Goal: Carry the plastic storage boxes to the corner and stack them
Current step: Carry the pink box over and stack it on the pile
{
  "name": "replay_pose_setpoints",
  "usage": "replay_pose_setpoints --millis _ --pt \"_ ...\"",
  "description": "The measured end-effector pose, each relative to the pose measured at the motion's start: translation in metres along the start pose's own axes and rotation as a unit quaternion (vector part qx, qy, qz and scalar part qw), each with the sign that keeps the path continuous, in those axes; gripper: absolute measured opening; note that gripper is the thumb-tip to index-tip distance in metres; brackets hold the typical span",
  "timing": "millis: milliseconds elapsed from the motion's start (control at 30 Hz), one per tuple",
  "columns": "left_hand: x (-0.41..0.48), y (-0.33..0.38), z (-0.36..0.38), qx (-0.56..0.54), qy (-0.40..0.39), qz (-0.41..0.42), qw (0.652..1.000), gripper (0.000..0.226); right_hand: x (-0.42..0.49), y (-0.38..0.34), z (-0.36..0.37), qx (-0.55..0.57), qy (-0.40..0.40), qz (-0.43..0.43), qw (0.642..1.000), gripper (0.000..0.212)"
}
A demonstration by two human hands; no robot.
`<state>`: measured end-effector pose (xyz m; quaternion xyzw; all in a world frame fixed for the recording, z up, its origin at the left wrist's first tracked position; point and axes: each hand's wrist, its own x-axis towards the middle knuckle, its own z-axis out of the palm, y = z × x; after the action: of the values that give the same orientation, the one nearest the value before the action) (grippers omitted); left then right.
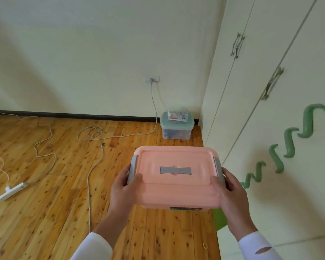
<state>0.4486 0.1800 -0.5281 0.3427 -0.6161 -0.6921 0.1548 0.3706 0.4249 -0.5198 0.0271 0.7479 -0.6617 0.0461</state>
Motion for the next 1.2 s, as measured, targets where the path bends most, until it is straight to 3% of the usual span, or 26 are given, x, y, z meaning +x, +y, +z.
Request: replay_pose_setpoints --millis 467,833,1000,1200 --pt "0.156 0.033 0.051 0.013 -0.001 -0.004 1.000 0.049 0.159 -0.018 0.062 -0.026 -0.005 0.001 1.000 0.027" --pt "0.330 0.085 0.061 0.018 -0.026 -0.003 0.999 0.051 0.288 -0.051 0.161 -0.010 0.030 0.020 0.999 0.027" --pt "0.380 0.101 0.077 0.026 -0.056 -0.009 0.998 0.034 0.335 -0.056 0.183 -0.019 0.042 0.023 0.999 0.027" --pt "0.430 0.116 0.105 0.026 -0.056 -0.009 0.998 0.044 0.388 -0.059 0.198 -0.019 0.048 0.030 0.998 0.026"
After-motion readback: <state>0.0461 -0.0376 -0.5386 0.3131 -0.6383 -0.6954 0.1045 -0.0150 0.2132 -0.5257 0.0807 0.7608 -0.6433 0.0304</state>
